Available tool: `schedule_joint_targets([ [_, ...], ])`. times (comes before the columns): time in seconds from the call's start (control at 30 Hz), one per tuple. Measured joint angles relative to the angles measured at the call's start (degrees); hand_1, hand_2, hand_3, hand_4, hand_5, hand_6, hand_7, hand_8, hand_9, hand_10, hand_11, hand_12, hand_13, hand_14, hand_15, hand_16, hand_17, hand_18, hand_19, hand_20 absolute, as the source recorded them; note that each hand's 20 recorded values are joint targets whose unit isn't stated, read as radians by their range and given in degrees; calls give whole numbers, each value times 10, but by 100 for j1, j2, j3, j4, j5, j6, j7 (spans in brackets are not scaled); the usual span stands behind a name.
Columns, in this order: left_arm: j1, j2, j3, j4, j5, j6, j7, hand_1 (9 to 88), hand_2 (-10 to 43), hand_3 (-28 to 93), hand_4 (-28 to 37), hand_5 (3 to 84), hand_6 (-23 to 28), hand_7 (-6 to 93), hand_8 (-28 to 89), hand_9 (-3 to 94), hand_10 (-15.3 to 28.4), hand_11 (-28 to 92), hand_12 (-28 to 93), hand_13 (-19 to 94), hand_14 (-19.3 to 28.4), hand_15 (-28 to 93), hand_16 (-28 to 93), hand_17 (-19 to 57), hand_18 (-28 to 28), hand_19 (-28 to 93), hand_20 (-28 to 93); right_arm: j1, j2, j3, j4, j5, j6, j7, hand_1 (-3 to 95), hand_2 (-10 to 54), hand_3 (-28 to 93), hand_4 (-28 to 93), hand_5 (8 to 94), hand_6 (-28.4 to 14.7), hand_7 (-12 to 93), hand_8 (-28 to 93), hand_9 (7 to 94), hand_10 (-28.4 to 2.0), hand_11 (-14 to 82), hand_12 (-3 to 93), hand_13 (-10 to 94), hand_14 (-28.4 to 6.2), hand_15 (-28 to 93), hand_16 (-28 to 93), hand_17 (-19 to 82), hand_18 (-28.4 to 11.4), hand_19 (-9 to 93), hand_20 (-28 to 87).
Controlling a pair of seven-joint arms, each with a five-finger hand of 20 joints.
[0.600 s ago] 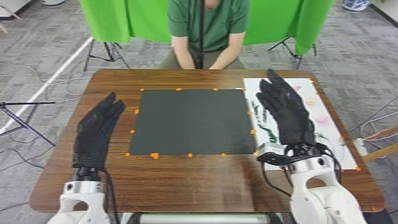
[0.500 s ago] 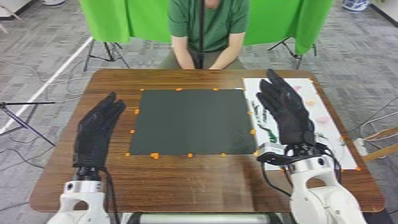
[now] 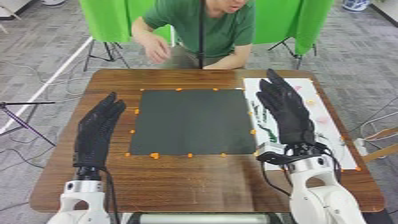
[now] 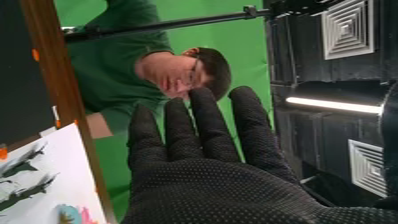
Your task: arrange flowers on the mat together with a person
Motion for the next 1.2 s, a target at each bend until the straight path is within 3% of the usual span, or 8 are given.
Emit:
schedule_joint_targets([
  [1.2,-23,3,2,2,-14,-6,-67,241,-60,666,-237,436,26,81,-61,428,120,106,127,307,145,80,26,54,115,19,169,-6,-5,-52,-2,21,-52,71,141,-72,662,-198,295,-36,76,-76,319,-150,17,95,216,-99,45,80,122,-95,0,205],
])
